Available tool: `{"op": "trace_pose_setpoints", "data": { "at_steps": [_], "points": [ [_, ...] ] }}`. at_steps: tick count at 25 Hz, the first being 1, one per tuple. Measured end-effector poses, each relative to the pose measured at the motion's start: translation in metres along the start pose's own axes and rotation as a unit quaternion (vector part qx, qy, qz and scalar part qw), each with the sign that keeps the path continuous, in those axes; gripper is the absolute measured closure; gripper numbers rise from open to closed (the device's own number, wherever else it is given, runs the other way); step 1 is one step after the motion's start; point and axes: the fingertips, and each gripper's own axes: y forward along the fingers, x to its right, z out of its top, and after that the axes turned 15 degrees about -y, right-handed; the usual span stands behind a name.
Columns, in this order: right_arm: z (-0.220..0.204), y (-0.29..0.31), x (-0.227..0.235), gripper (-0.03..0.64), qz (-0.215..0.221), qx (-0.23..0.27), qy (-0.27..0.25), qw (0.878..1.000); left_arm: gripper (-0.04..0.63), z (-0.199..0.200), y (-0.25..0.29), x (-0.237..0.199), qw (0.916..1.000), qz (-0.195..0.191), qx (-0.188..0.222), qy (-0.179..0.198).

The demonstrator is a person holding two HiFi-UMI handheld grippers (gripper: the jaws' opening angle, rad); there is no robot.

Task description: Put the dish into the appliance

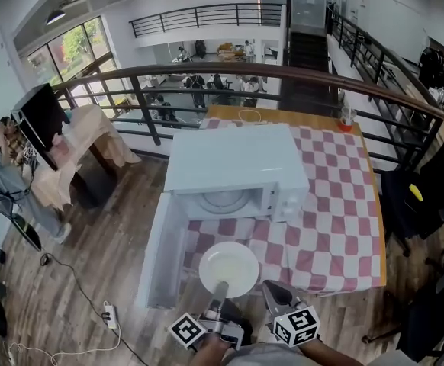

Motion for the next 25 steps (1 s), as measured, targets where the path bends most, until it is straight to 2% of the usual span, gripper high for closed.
{"op": "trace_pose_setpoints", "data": {
  "at_steps": [12, 16, 25],
  "points": [
    [0.022, 0.043, 0.007, 0.618, -0.008, -0.015, -0.018, 1.000, 0.566, 0.030, 0.030, 0.005, 0.9996, 0.013, -0.013, -0.022],
    [0.026, 0.059, 0.009, 0.618, -0.014, -0.016, -0.017, 1.000, 0.566, 0.045, 0.043, 0.006, 0.9996, 0.017, -0.020, -0.012],
    [0.040, 0.094, 0.014, 0.618, -0.033, -0.015, -0.021, 0.999, 0.566, 0.072, 0.069, 0.010, 0.9988, 0.019, -0.041, -0.016]
  ]
}}
